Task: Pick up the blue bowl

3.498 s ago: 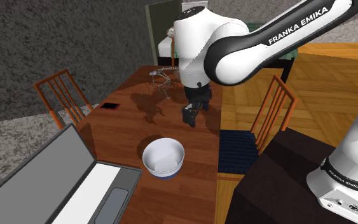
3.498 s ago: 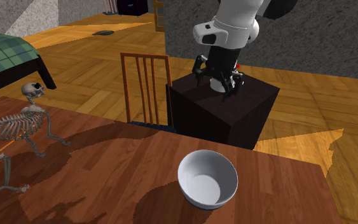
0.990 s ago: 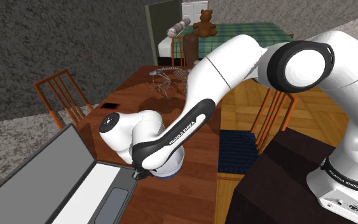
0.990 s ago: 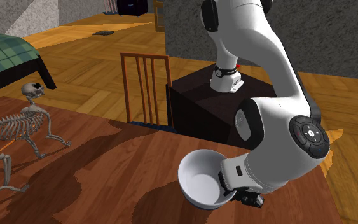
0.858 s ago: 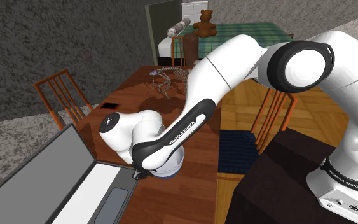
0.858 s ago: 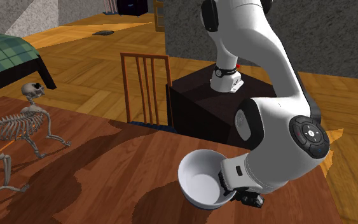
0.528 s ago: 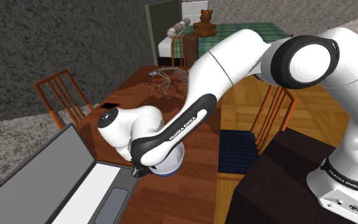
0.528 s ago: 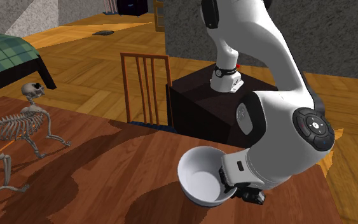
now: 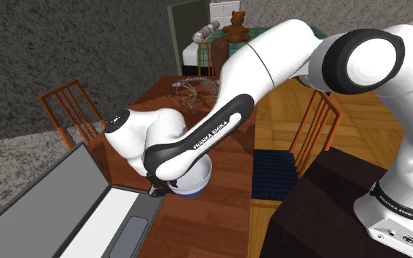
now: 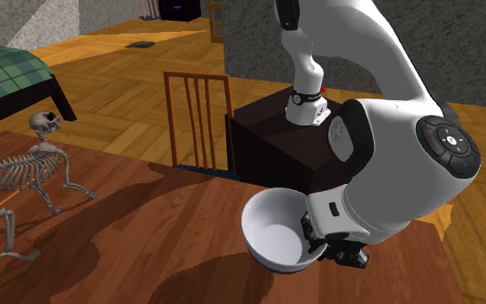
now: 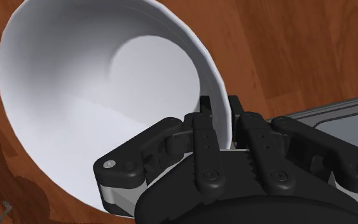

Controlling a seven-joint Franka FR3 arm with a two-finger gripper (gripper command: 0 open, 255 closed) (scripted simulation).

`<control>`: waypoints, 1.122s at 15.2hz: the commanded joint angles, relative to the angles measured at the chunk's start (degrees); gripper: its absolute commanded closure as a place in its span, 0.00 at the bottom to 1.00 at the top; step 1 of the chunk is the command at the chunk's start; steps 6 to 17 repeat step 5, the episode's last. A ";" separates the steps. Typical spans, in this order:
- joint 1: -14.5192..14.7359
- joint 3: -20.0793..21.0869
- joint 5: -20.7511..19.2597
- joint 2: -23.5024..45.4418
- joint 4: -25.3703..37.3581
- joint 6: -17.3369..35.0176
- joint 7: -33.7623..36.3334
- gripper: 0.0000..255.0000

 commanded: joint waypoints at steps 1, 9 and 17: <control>-0.15 0.23 0.30 -0.80 0.14 -0.85 -0.30 1.00; -0.25 0.50 0.67 -1.65 0.39 -1.88 -0.61 1.00; -0.25 0.50 0.67 -1.65 0.39 -1.88 -0.61 1.00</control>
